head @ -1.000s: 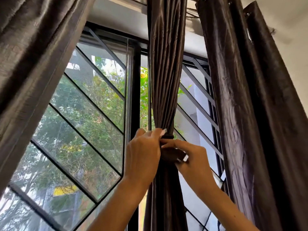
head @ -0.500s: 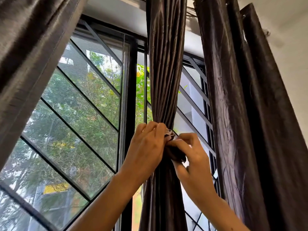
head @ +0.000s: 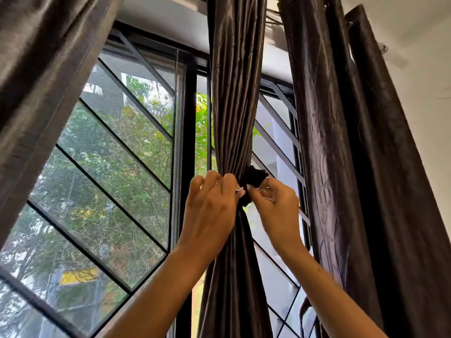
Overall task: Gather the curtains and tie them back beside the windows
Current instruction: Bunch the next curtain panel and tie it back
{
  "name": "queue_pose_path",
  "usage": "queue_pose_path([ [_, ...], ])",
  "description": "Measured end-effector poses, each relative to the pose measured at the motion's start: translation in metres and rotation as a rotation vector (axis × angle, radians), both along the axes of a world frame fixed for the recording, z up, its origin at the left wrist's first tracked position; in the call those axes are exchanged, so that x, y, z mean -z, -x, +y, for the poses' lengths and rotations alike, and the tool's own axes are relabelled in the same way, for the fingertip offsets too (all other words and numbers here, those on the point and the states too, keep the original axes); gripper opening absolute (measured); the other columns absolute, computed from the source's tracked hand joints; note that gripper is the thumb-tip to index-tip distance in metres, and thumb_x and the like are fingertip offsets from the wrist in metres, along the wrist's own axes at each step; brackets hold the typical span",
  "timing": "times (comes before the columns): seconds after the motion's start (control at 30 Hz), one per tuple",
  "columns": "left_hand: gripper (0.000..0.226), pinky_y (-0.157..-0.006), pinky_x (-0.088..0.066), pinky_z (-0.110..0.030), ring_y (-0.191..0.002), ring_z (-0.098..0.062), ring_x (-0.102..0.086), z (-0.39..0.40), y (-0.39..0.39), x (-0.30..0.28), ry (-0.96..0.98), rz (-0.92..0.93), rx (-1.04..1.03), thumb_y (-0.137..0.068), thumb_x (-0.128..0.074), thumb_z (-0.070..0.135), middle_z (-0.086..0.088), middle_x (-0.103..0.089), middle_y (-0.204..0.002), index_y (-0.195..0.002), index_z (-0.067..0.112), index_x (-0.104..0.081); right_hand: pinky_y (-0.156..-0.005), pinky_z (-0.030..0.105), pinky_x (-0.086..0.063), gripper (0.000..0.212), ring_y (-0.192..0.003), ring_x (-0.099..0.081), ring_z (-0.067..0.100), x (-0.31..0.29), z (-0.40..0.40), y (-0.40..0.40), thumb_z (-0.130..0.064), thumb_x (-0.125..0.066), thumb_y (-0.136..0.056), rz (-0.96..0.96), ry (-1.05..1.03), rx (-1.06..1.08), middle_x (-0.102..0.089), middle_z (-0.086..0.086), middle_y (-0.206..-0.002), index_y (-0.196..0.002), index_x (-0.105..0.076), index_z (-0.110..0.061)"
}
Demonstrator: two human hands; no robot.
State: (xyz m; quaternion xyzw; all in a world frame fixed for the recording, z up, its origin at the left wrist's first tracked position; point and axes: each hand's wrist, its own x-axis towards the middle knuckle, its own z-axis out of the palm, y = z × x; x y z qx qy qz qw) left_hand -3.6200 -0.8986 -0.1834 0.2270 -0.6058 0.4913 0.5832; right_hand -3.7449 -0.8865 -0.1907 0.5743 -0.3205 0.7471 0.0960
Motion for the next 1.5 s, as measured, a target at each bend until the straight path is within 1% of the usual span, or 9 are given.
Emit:
queue_pose_path([
  [0.1, 0.014, -0.077, -0.028, -0.032, -0.076, -0.023, -0.059, 0.0, 0.0, 0.0, -0.004, -0.009, -0.013, -0.088, -0.054, 0.025, 0.001, -0.059, -0.069, -0.08, 0.014, -0.055, -0.061, 0.031, -0.047, 0.029, -0.06, -0.062, 0.008, 0.0, 0.001, -0.006, -0.018, -0.073, -0.081, -0.092, 0.011, 0.004, -0.067, -0.005, -0.067, -0.081, -0.046, -0.028],
  [0.27, 0.017, -0.077, -0.028, -0.032, -0.079, -0.021, -0.061, 0.003, -0.004, 0.004, -0.021, 0.002, -0.008, -0.091, -0.051, 0.026, 0.002, -0.062, -0.073, -0.082, 0.013, -0.058, -0.075, 0.036, -0.05, 0.011, -0.078, -0.064, 0.015, 0.007, -0.001, -0.011, -0.012, -0.055, -0.091, 0.216, 0.171, 0.236, -0.064, -0.011, -0.081, -0.096, -0.06, -0.021],
  [0.47, 0.015, -0.079, -0.029, -0.03, -0.1, -0.018, -0.049, 0.004, -0.01, 0.008, 0.049, -0.009, 0.056, -0.089, -0.051, 0.024, -0.001, -0.066, -0.1, -0.086, 0.012, -0.059, -0.089, 0.041, -0.039, 0.035, -0.085, -0.049, 0.011, 0.019, 0.003, -0.006, -0.026, -0.045, -0.079, 0.441, 0.115, 0.314, -0.057, -0.009, -0.087, -0.109, -0.064, -0.024],
  [0.7, 0.021, -0.076, -0.024, -0.031, -0.1, -0.02, -0.042, 0.011, -0.009, 0.01, 0.043, 0.057, 0.029, -0.089, -0.05, 0.03, -0.005, -0.062, -0.106, -0.08, 0.013, -0.059, -0.074, 0.03, -0.026, 0.023, -0.07, -0.035, 0.012, 0.004, 0.017, 0.001, -0.046, -0.045, -0.072, 0.554, 0.035, 0.476, -0.03, -0.017, -0.066, -0.062, -0.046, -0.026],
  [0.83, 0.025, -0.075, -0.024, -0.032, -0.098, -0.021, -0.042, 0.015, -0.005, 0.011, 0.018, 0.092, 0.078, -0.09, -0.048, 0.033, -0.006, -0.062, -0.104, -0.082, 0.012, -0.058, -0.053, 0.027, -0.034, 0.022, -0.062, -0.044, 0.013, -0.003, 0.025, 0.005, -0.045, -0.048, -0.069, 0.593, 0.003, 0.36, -0.039, -0.012, -0.066, -0.06, -0.049, -0.024],
  [0.97, 0.028, -0.074, -0.026, -0.034, -0.094, -0.023, -0.042, 0.011, -0.007, 0.012, -0.045, 0.143, 0.111, -0.089, -0.047, 0.036, -0.006, -0.061, -0.101, -0.08, 0.011, -0.058, -0.072, 0.029, -0.055, 0.016, -0.078, -0.062, 0.007, 0.012, 0.026, 0.011, -0.016, -0.07, -0.077, 0.461, 0.091, 0.186, -0.061, -0.005, -0.089, -0.093, -0.07, -0.018],
  [1.13, 0.025, -0.074, -0.026, -0.032, -0.086, -0.021, -0.043, 0.007, -0.005, 0.017, -0.081, 0.142, 0.15, -0.089, -0.045, 0.036, -0.003, -0.057, -0.087, -0.081, 0.014, -0.055, -0.071, 0.026, -0.055, 0.038, -0.077, -0.064, 0.016, 0.027, 0.026, 0.013, 0.001, -0.077, -0.075, 0.403, 0.284, 0.454, -0.064, 0.005, -0.095, -0.11, -0.07, -0.01],
  [1.33, 0.027, -0.072, -0.026, -0.034, -0.079, -0.024, -0.045, -0.003, -0.014, 0.013, -0.058, 0.082, 0.111, -0.09, -0.045, 0.035, -0.005, -0.055, -0.078, -0.078, 0.012, -0.054, -0.051, 0.039, -0.053, 0.009, -0.056, -0.063, 0.023, 0.015, 0.033, 0.024, -0.013, -0.076, -0.074, 0.524, 0.284, 0.431, -0.066, 0.004, -0.07, -0.081, -0.071, -0.01],
  [1.5, 0.025, -0.072, -0.023, -0.034, -0.084, -0.021, -0.036, -0.002, -0.028, 0.009, -0.123, 0.046, 0.127, -0.088, -0.049, 0.032, -0.009, -0.055, -0.08, -0.078, 0.009, -0.053, -0.068, 0.048, -0.053, 0.018, -0.065, -0.067, 0.026, -0.006, 0.047, 0.04, -0.015, -0.082, -0.071, 0.538, -0.073, 0.151, -0.07, 0.005, -0.067, -0.075, -0.069, -0.003],
])
